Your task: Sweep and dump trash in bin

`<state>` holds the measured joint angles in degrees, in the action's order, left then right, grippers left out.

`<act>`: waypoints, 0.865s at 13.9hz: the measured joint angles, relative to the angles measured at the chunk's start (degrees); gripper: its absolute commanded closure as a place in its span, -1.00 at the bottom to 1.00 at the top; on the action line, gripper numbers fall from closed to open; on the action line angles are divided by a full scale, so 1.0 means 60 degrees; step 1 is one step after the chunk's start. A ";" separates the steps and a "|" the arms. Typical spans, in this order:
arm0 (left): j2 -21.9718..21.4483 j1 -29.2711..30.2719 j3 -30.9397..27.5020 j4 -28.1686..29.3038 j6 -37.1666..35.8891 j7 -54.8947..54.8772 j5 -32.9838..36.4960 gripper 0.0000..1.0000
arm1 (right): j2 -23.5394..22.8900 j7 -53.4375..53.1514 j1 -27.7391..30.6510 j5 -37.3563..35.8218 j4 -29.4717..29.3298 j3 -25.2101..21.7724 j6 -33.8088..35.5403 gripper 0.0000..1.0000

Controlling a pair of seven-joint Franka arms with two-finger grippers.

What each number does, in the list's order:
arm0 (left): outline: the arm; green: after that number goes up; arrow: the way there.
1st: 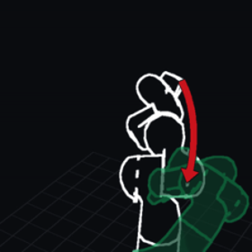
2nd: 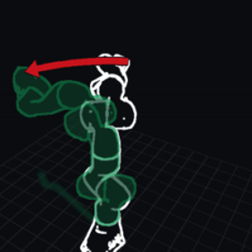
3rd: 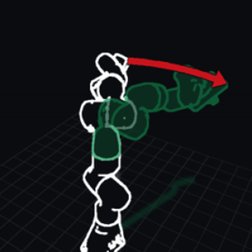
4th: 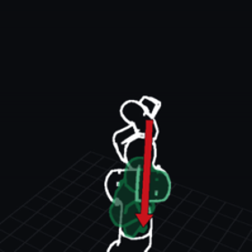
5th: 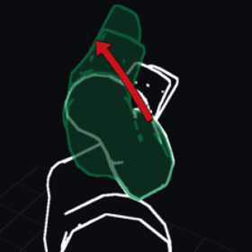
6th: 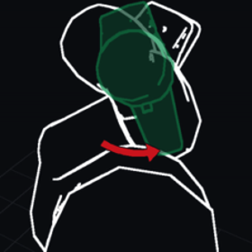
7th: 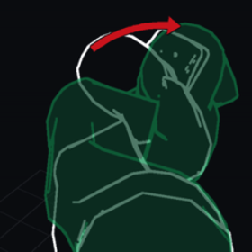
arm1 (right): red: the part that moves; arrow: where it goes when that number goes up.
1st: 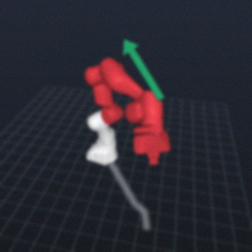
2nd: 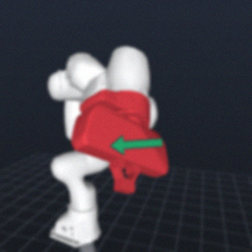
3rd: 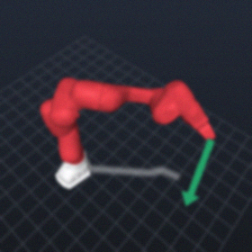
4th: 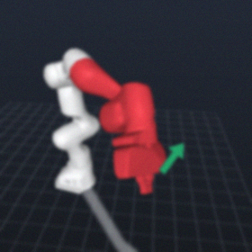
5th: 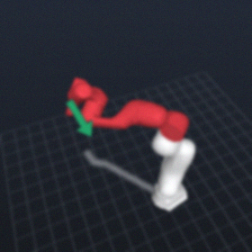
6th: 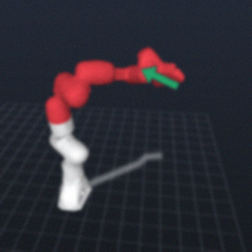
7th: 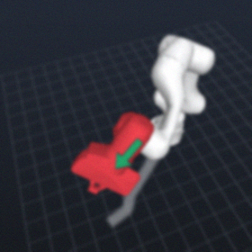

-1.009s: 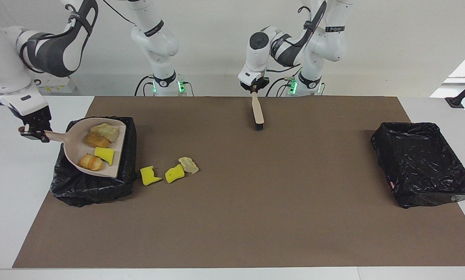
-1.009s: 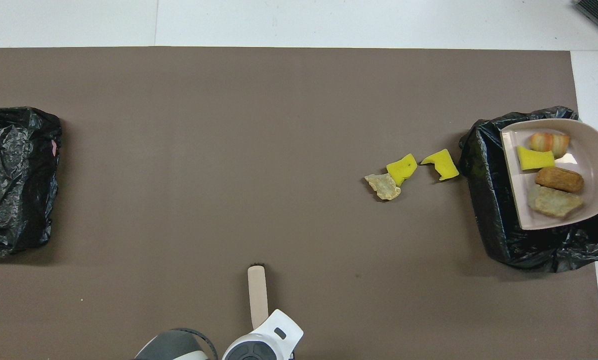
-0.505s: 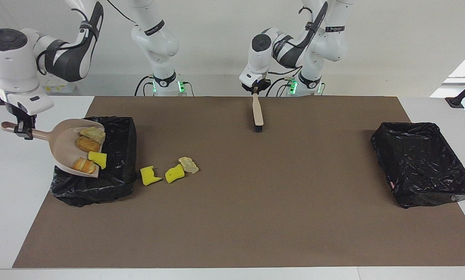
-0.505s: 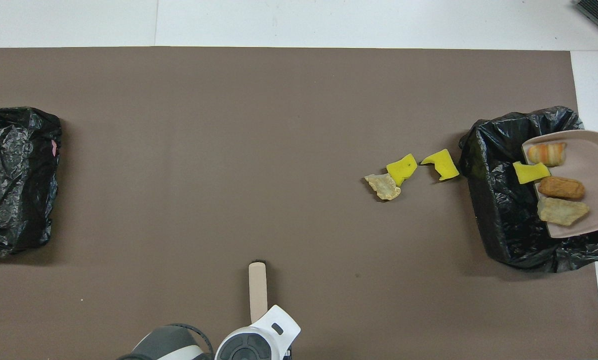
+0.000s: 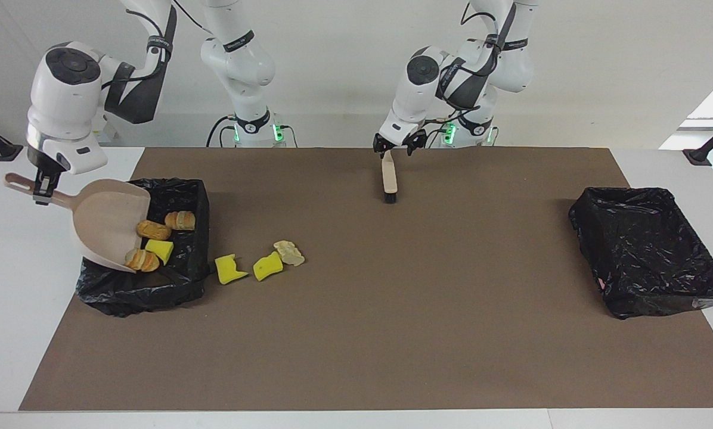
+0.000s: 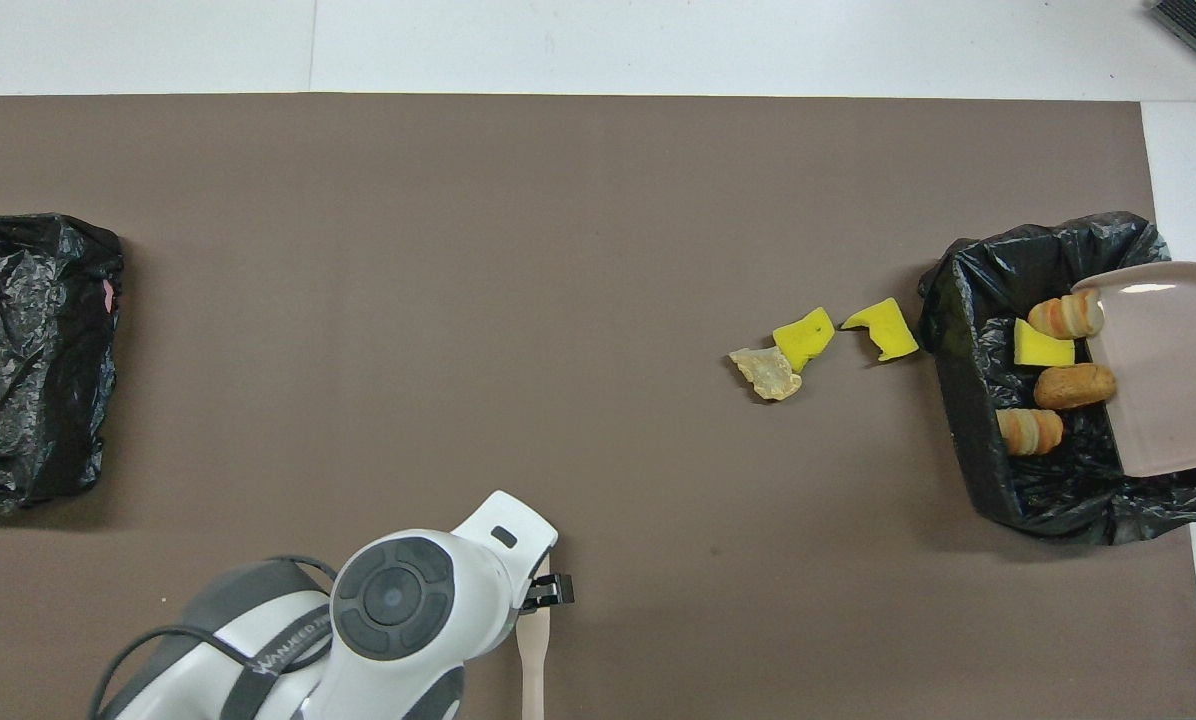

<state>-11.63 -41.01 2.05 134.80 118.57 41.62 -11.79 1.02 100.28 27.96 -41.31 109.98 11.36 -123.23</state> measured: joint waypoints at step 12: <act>0.1779 0.4302 -0.0072 -0.6789 -0.4364 -0.4383 0.1305 -1.00 | 0.0583 0.0050 -0.1210 0.1334 -0.0471 0.0141 0.1107 1.00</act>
<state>-0.96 -15.20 1.61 94.06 92.38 15.32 -3.96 4.52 100.58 20.70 -33.30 107.16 12.20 -116.59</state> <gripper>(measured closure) 0.000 0.670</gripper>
